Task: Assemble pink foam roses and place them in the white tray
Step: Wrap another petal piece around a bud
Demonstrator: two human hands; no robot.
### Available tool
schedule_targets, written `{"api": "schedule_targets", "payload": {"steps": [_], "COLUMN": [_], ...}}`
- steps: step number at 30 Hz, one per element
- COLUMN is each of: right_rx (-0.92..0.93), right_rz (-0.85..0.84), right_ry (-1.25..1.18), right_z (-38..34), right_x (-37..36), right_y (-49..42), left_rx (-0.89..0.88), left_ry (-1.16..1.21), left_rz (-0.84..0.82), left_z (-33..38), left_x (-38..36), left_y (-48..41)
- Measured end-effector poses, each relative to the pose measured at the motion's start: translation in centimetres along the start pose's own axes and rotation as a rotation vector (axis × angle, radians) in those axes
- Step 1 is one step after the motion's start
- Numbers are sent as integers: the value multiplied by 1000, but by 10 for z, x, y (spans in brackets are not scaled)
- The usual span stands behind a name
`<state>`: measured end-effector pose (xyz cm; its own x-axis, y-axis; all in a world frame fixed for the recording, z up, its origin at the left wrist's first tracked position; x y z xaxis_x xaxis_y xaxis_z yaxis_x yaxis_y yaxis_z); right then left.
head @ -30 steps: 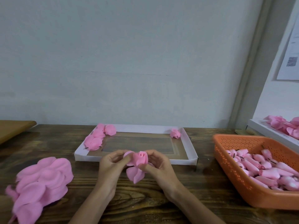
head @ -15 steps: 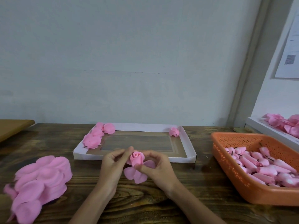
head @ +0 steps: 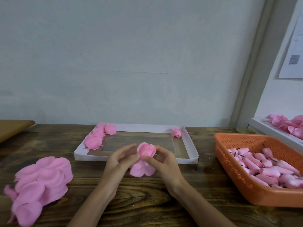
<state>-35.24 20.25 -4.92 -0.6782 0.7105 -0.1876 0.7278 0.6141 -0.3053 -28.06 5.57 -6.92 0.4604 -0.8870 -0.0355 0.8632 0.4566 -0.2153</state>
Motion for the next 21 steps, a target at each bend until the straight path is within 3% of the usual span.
{"api": "schedule_targets", "payload": {"steps": [2, 7, 12, 16, 21], "right_rx": [-20, -36, -41, -29, -30], "right_rz": [12, -64, -159, -152, -140], "right_ry": [-17, -49, 24, 49, 107], "right_z": [1, 1, 1, -1, 2], "right_x": [3, 0, -13, -13, -11], "right_y": [-1, -2, 1, 1, 2], "left_rx": [61, 148, 127, 120, 1], "left_ry": [-66, 170, 134, 146, 0], "left_rz": [4, 84, 99, 138, 173], "left_z": [-10, -21, -15, -13, 3], "left_x": [2, 12, 11, 13, 9], "left_y": [-2, -3, -1, 1, 7]}}
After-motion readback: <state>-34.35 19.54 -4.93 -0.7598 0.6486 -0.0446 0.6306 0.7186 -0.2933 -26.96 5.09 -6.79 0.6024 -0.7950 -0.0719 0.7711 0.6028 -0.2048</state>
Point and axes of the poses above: each hand's wrist, its own y-axis away from the middle knuckle, its own x-axis out of the back of the hand, z = x × y, the point moved 9 cm from there along -y, towards the middle knuckle, and after that the axes turned 5 degrees about -y, right-handed, at the moved point
